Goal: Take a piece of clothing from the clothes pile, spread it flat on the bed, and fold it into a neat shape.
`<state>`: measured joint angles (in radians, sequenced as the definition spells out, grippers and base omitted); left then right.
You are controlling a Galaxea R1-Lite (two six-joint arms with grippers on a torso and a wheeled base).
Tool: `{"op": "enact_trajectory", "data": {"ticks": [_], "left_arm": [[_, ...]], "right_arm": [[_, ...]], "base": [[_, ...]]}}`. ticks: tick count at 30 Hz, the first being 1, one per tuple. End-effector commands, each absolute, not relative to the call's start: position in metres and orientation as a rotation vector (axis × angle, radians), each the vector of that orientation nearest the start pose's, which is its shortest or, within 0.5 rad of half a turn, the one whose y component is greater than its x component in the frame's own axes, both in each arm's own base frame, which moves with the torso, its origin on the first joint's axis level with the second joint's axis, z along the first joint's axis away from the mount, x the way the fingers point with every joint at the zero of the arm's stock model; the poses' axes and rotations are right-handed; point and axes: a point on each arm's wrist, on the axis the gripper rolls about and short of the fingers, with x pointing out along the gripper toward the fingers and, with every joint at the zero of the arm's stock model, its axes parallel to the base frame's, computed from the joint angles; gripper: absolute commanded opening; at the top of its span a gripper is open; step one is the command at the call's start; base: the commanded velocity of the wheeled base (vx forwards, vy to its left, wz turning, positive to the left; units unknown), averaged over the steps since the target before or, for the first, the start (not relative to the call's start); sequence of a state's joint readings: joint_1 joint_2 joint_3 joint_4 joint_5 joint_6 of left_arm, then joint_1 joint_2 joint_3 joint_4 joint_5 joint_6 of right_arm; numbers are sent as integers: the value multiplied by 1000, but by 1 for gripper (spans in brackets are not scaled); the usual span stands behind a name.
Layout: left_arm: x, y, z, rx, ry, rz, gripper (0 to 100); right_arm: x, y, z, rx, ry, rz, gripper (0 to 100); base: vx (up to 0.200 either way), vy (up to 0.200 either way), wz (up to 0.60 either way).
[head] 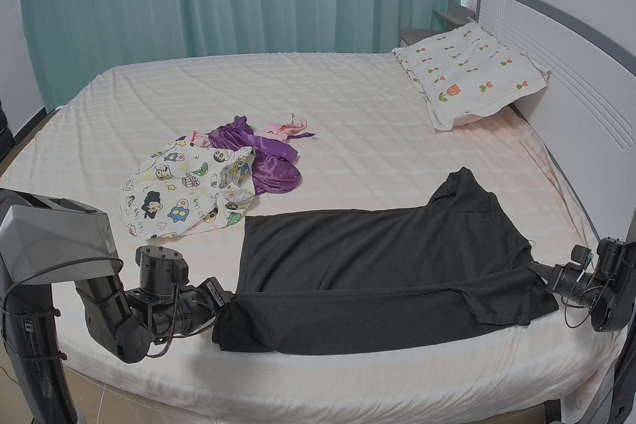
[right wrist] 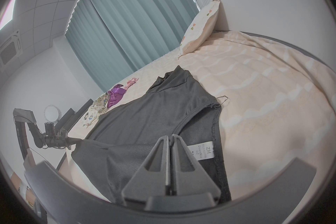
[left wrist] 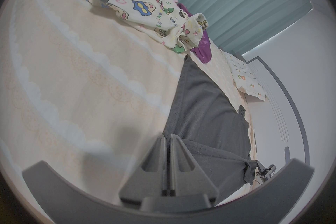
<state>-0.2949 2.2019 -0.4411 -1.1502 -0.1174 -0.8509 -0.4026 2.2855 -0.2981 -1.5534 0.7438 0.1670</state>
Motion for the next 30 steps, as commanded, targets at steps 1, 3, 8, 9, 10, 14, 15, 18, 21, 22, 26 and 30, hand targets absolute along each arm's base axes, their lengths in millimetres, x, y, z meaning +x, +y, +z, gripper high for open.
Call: {"op": "enact_trajectory", "data": {"ticks": [1,3,8,9,10,14,15,18,21,22,26,30], "left_arm": [[292,-91,-15,-754,767,-99,0],[293,-91,-16,-753,770,-98,0],[301,-91,-14,-790,748,-90,100],[303,-92,-14,-803,743,-87,100],[303,-92,-15,-807,745,-85,100],[305,-92,-16,-814,746,-81,100],[305,-90,-17,-816,746,-75,100],[304,-88,-16,-831,743,-67,100],[304,-83,-8,-896,724,-43,100],[303,-81,-1,-916,704,-42,100],[295,-70,9,-942,688,-35,100],[290,-68,5,-952,694,-40,100]], "right_arm": [[267,-97,-10,406,406,307,0],[268,-96,-11,406,409,308,0],[269,-94,-14,410,418,316,0],[270,-93,-14,408,417,319,100],[270,-92,-14,408,417,321,100],[270,-93,-14,408,416,317,100],[270,-93,-12,410,413,312,100],[270,-95,-6,435,399,283,100],[271,-96,10,474,358,219,100],[271,-96,16,495,341,196,100],[269,-84,39,589,290,108,100],[270,-61,44,640,283,-10,100]], "base": [[0,0,0],[0,0,0],[0,0,0],[0,0,0],[0,0,0],[0,0,0],[0,0,0],[0,0,0],[0,0,0],[0,0,0],[0,0,0],[0,0,0]]}}
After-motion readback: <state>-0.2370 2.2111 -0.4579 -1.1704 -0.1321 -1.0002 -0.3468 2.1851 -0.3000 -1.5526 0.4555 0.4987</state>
